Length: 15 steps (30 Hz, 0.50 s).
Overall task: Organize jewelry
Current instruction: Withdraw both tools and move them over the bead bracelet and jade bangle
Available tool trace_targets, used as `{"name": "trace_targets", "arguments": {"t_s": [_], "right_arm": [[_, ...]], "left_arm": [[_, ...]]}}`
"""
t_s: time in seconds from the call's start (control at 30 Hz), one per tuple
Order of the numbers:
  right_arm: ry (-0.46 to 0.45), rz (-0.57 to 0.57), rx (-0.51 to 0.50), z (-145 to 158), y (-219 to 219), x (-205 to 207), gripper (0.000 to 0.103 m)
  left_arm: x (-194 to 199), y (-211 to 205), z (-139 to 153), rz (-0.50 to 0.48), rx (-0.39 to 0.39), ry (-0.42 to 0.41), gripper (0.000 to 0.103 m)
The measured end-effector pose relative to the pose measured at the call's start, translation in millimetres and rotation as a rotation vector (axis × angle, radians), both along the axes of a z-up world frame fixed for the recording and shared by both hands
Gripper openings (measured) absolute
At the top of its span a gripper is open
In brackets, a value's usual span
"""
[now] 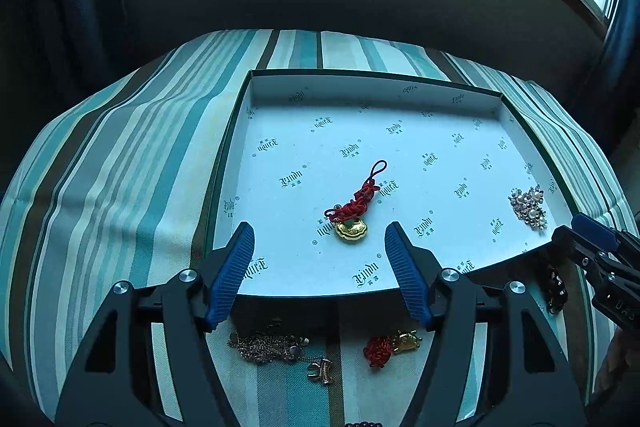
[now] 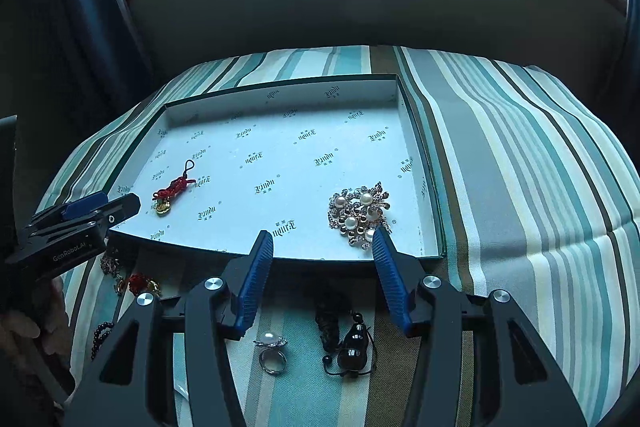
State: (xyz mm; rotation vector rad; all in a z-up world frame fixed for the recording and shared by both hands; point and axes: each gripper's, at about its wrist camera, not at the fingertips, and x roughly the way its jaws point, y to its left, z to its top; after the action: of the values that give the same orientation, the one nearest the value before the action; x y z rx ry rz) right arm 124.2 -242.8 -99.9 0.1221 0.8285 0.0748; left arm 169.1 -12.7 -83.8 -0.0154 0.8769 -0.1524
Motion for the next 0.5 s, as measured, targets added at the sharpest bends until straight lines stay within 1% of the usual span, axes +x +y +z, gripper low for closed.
{"name": "trace_targets", "arguments": {"t_s": [0.2, 0.4, 0.43, 0.5], "right_arm": [[0.019, 0.050, 0.000, 0, 16, -31, 0.052], [0.052, 0.100, 0.005, -8, 32, -65, 0.053], [0.058, 0.108, 0.004, -10, 35, -70, 0.056], [0.068, 0.126, 0.004, -13, 42, -81, 0.058]], "left_arm": [[-32, 8, 11, 0.012, 0.009, -0.003, 0.068], [-75, 17, 6, 0.019, 0.018, 0.030, 0.068], [-82, 19, 4, 0.019, 0.022, 0.036, 0.069], [-95, 22, 1, 0.025, 0.031, 0.044, 0.069]]}}
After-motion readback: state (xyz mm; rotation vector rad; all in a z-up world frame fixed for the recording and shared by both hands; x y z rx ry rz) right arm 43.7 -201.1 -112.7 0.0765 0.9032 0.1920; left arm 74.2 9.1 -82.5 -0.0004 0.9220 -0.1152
